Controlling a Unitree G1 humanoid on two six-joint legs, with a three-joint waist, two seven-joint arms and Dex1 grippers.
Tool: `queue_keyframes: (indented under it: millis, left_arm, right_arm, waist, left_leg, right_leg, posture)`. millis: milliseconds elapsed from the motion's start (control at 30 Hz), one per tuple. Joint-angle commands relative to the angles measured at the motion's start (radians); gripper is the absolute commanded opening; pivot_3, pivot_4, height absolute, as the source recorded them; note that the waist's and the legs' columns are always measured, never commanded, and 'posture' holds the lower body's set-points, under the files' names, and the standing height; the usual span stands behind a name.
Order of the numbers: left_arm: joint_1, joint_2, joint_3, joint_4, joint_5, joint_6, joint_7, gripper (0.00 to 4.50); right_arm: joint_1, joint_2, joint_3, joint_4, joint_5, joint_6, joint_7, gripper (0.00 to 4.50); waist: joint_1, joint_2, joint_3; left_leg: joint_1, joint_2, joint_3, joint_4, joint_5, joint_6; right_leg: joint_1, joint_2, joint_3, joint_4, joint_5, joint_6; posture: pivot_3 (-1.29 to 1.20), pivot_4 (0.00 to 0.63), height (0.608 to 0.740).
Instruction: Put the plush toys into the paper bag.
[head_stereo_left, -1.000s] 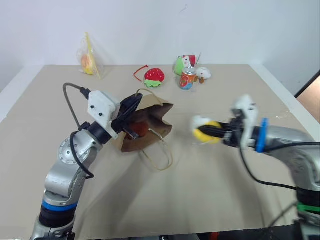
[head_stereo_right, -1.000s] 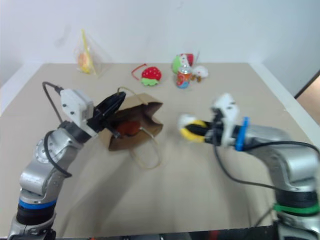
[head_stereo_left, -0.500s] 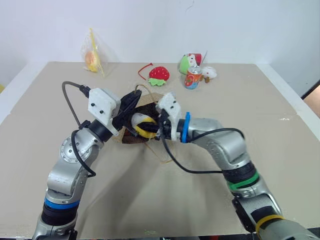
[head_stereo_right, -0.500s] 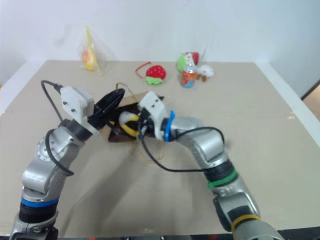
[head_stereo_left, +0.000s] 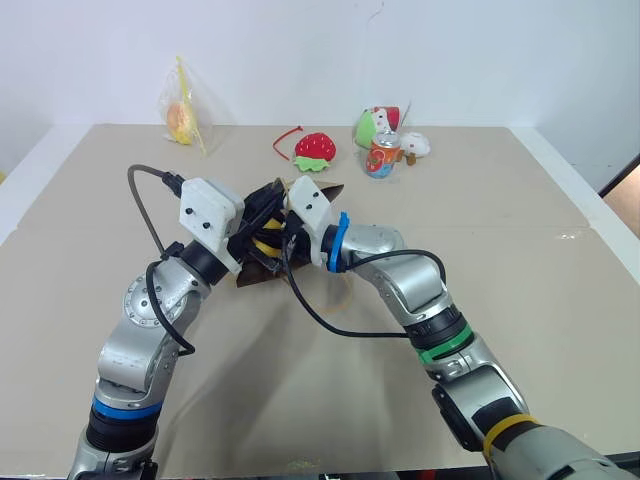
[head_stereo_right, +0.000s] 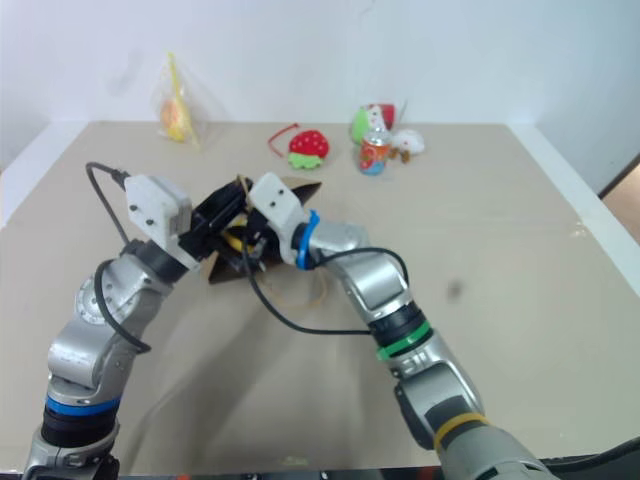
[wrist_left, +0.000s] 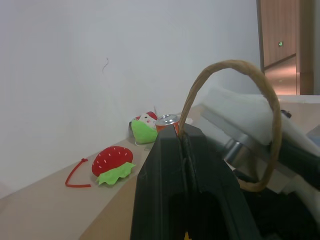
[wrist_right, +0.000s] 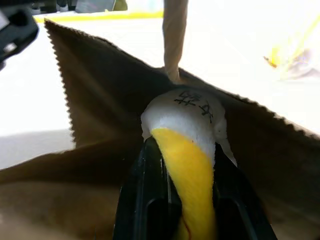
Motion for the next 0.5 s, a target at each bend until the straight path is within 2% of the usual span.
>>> queue_keyframes:
  millis: [33, 133, 200, 233, 333, 400, 467, 500]
  left_arm:
    - [0.001, 0.0, 0.004, -0.045, 0.007, -0.015, 0.01, 0.0]
    - [0.002, 0.002, 0.007, -0.044, 0.008, -0.017, 0.006, 0.0]
    - [0.002, 0.002, 0.008, -0.043, 0.007, -0.018, 0.004, 0.0]
    - [0.002, 0.003, 0.008, -0.042, 0.007, -0.019, 0.002, 0.0]
    - [0.0, 0.004, 0.008, -0.038, 0.006, -0.021, -0.002, 0.0]
    - [-0.002, 0.005, 0.011, -0.032, 0.006, -0.024, -0.005, 0.0]
    - [-0.002, 0.006, 0.012, -0.028, 0.006, -0.026, -0.008, 0.0]
    - [-0.001, 0.007, 0.012, -0.026, 0.006, -0.027, -0.009, 0.0]
  right_arm:
    - [0.004, 0.001, -0.008, 0.007, -0.024, -0.037, 0.013, 0.17]
    - [0.009, 0.004, -0.02, 0.022, -0.029, -0.036, 0.016, 0.17]
    - [0.007, 0.01, -0.034, 0.024, -0.023, -0.024, 0.018, 1.18]
    - [0.005, 0.011, -0.041, 0.022, -0.017, -0.016, 0.022, 1.38]
    - [-0.001, 0.003, -0.051, 0.006, -0.016, -0.009, 0.032, 2.81]
    - [-0.002, -0.014, -0.07, -0.028, -0.002, 0.008, 0.044, 3.5]
    - [0.006, -0.037, -0.09, -0.077, 0.017, 0.023, 0.066, 4.44]
    - [0.013, -0.047, -0.1, -0.102, 0.025, 0.026, 0.075, 4.44]
  waist:
    - [0.0, 0.0, 0.0]
    - [0.0, 0.0, 0.0]
    - [0.0, 0.0, 0.0]
    - [0.0, 0.0, 0.0]
    - [0.0, 0.0, 0.0]
    - [0.001, 0.0, 0.0]
    - [0.001, 0.0, 0.0]
    - [0.001, 0.0, 0.0]
  left_leg:
    - [0.0, 0.0, 0.0, 0.0, 0.0, 0.0]
    - [0.0, -0.001, 0.0, 0.0, 0.0, 0.0]
    - [0.0, -0.001, 0.001, 0.0, 0.0, 0.0]
    - [0.0, -0.001, 0.001, 0.0, 0.0, 0.0]
    - [0.0, 0.0, 0.0, 0.0, 0.0, 0.0]
    - [0.0, 0.0, 0.0, 0.0, 0.0, 0.0]
    - [0.0, -0.001, 0.0, 0.0, 0.0, 0.0]
    - [0.0, -0.001, 0.0, 0.0, 0.0, 0.0]
  right_leg:
    - [0.0, 0.0, 0.0, 0.0, 0.0, 0.0]
    - [0.0, -0.001, 0.0, 0.0, 0.0, 0.0]
    - [0.0, -0.001, 0.0, 0.0, 0.0, 0.0]
    - [0.0, -0.001, 0.0, 0.0, 0.0, 0.0]
    - [0.0, -0.001, 0.0, 0.0, 0.0, 0.0]
    - [0.0, -0.001, 0.0, 0.0, 0.0, 0.0]
    - [0.0, -0.001, 0.0, 0.0, 0.0, 0.0]
    - [0.0, -0.001, 0.0, 0.0, 0.0, 0.0]
  posture:
    - [0.0, 0.15, 0.74]
    - [0.0, 0.15, 0.74]
    - [0.0, 0.15, 0.74]
    - [0.0, 0.15, 0.74]
    - [0.0, 0.15, 0.74]
    - [0.0, 0.15, 0.74]
    - [0.0, 0.15, 0.74]
    - [0.0, 0.15, 0.74]
